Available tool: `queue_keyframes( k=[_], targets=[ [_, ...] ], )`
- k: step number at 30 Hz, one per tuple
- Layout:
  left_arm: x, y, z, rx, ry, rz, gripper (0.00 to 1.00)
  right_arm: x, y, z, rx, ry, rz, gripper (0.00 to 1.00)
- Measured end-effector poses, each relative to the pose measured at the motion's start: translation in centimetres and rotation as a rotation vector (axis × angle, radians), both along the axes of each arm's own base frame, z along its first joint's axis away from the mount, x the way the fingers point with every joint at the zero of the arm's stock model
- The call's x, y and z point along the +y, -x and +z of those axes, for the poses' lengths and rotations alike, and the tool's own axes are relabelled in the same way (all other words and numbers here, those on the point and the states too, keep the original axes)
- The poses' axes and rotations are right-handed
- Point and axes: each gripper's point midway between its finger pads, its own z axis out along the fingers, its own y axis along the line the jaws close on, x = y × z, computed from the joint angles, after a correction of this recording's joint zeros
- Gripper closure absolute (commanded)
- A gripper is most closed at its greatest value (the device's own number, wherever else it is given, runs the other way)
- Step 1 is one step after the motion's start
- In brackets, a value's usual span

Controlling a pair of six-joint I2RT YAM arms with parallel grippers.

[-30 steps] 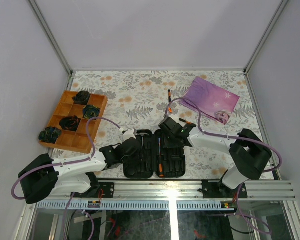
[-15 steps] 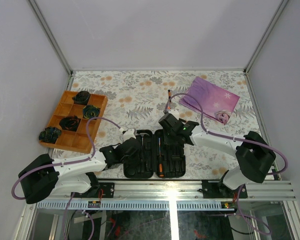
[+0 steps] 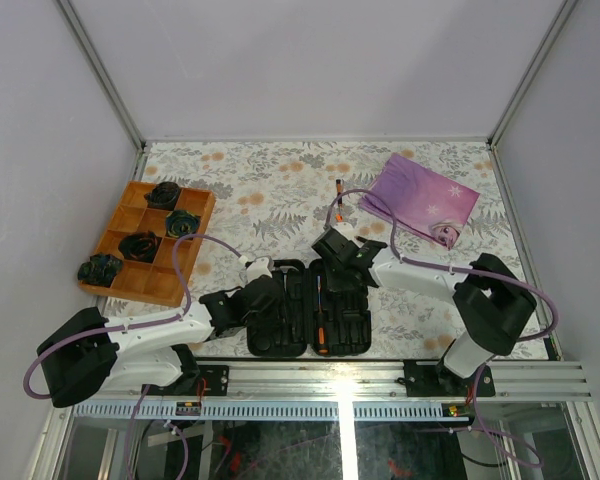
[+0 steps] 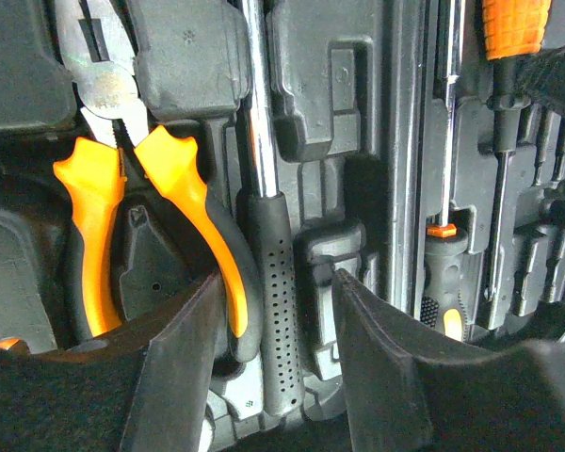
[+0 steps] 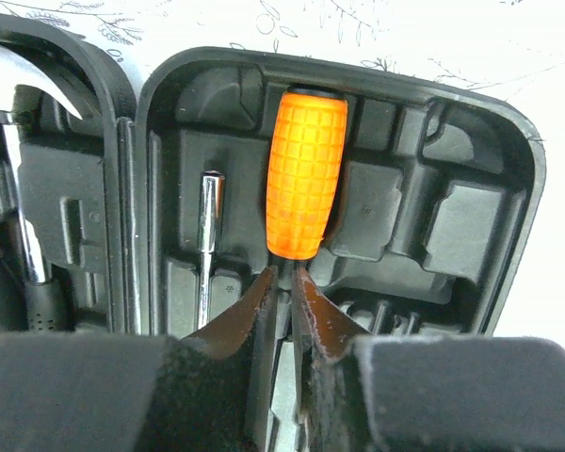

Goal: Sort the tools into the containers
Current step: Place the screwdriver in the storage box.

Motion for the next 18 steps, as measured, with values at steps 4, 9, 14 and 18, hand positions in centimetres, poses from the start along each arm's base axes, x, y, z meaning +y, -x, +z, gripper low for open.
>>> queue_keyframes(
  k=[4, 9, 14, 18],
  targets=[
    [0.0, 0.0, 0.0, 0.000, 0.000, 0.000, 0.52, -0.1, 0.1, -0.6, 0.013, 0.015, 0.002, 0.84],
    [0.0, 0.0, 0.0, 0.000, 0.000, 0.000, 0.52, 0.0, 0.0, -0.6, 0.038, 0.037, 0.009, 0.85],
    [0.0, 0.0, 0.0, 0.001, -0.001, -0.001, 0.52, 0.1, 0.1, -0.8, 0.090, 0.077, 0.027, 0.85],
    [-0.1, 0.0, -0.1, 0.001, -0.001, -0.001, 0.52, 0.1, 0.3, -1.3, 0.125, 0.096, 0.040, 0.93]
  ],
)
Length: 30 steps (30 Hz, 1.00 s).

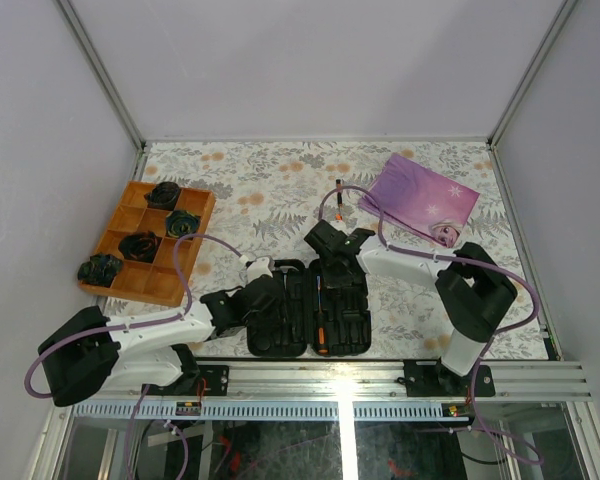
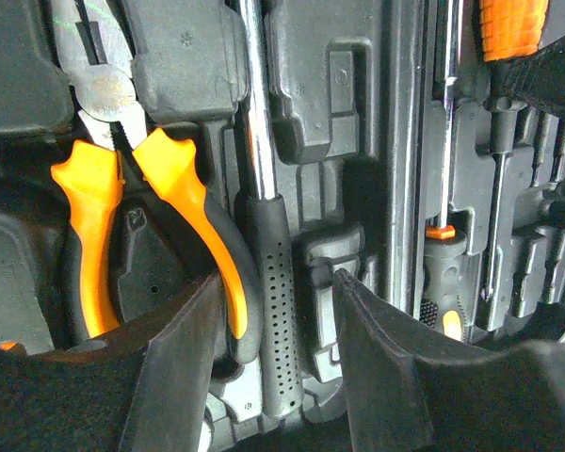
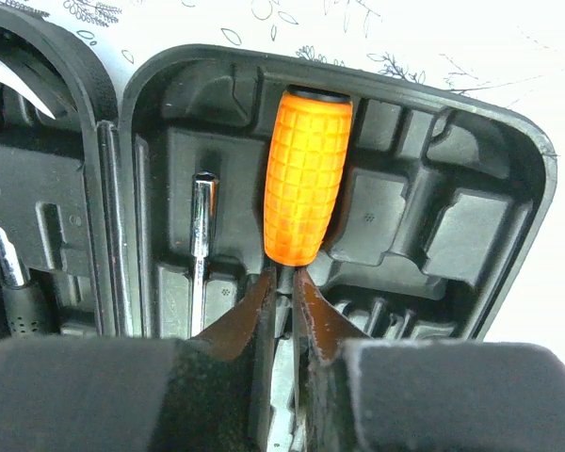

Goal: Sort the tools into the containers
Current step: Place the screwdriver in the storage box.

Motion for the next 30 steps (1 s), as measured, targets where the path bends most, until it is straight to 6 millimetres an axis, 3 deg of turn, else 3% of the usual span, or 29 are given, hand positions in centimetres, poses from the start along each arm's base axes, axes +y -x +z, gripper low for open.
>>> queue_keyframes(
  k=[3, 13, 24, 30],
  targets=[
    [0.0, 0.0, 0.0, 0.001, -0.001, 0.000, 0.53, -0.1, 0.2, -0.5, 0.016, 0.010, 0.001, 1.00],
    [-0.3, -0.1, -0.2, 0.005, -0.016, -0.016, 0.62, -0.5, 0.6, -1.3, 0.060, 0.060, 0.030, 1.00],
    [-0.4, -0.2, -0.4, 0.012, -0.036, -0.026, 0.84, -0.6, 0.8, -2.4, 0.084, 0.055, 0.017, 1.00],
    [-0.4, -0.2, -0.4, 0.010, -0.038, -0.028, 0.87, -0.6, 1.0, -2.8, 0.098, 0.051, -0.003, 1.00]
  ],
)
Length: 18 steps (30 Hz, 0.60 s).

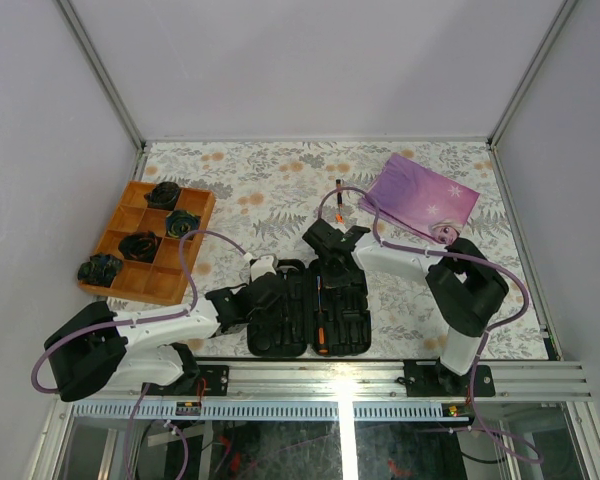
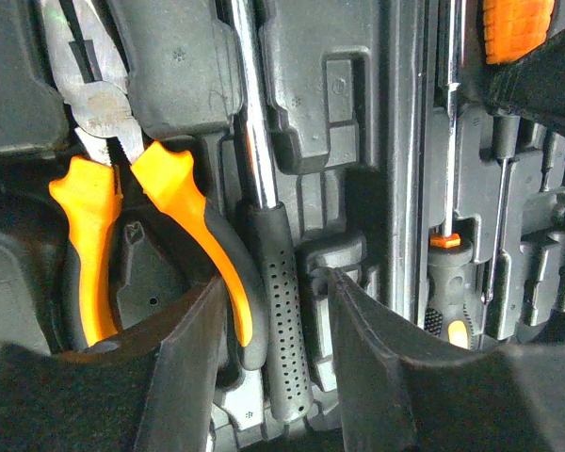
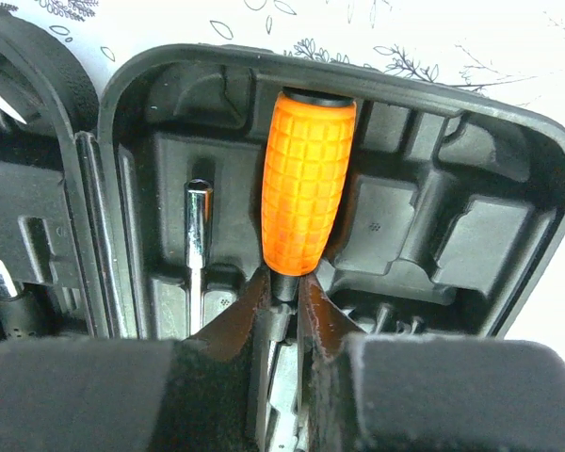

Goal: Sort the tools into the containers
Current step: Place the screwdriver in the storage box.

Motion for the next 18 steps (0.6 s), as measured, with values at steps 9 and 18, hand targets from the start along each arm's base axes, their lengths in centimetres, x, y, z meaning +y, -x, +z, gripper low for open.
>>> queue_keyframes(
  k=[9, 18],
  targets=[
    [0.0, 0.0, 0.3, -0.006, 0.006, 0.001, 0.83, 0.1, -0.3, 1.0, -0.066, -0.061, -0.021, 0.86],
    [0.4, -0.1, 0.4, -0.015, -0.010, 0.005, 0.65, 1.0, -0.5, 4.3, -0.129, -0.136, 0.030, 0.59]
  ],
)
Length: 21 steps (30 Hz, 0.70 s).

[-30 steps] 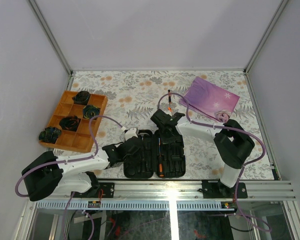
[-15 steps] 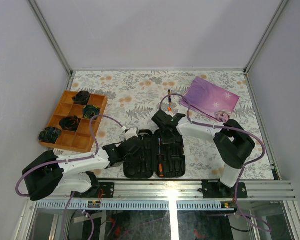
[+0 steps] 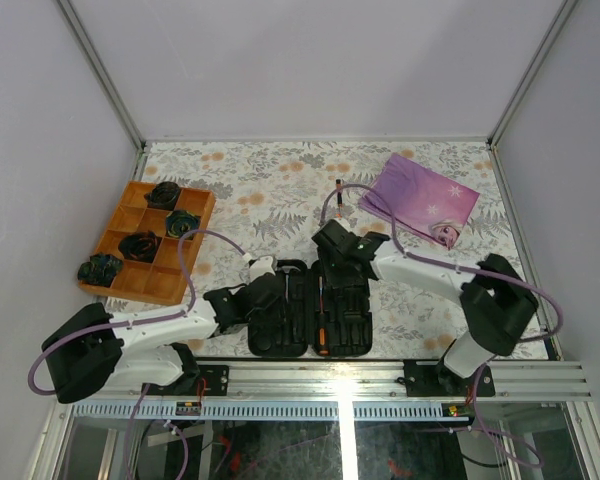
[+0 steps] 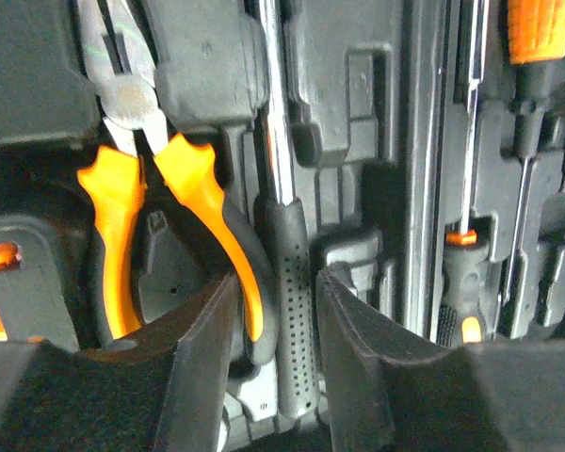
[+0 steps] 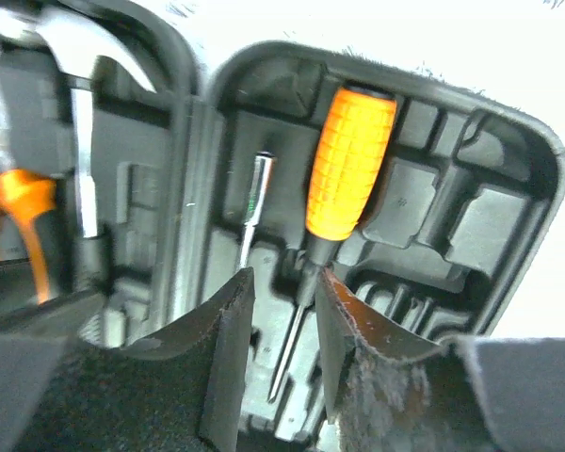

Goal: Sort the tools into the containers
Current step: Place the screwdriver in the storage box.

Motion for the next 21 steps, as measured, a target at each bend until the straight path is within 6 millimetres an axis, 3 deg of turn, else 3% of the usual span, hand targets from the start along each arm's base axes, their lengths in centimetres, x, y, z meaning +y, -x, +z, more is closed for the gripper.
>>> queue_keyframes(
  k=[5, 9, 17, 21],
  targets=[
    [0.3, 0.5, 0.4, -0.002, -0.007, -0.016, 0.59, 0.3, -1.4, 6.4, -0.158, -0.146, 0.000, 0.53],
    [0.6, 0.3, 1.3, -0.026, -0.013, -0.017, 0.57, -2.3, -2.4, 10.1, -0.322, -0.205, -0.048, 0.49],
    [1.2, -2.1, 6.1, -0.142, 0.057, 0.026, 0.53, -8.6, -3.3, 9.5, -0.443, -0.052, -0.139, 0.43],
    [3.6, -4.7, 7.5, -0.154, 0.104, 0.122, 0.53, -11.0, -4.1, 9.2, -0.434, 0.008, -0.180, 0.39]
  ],
)
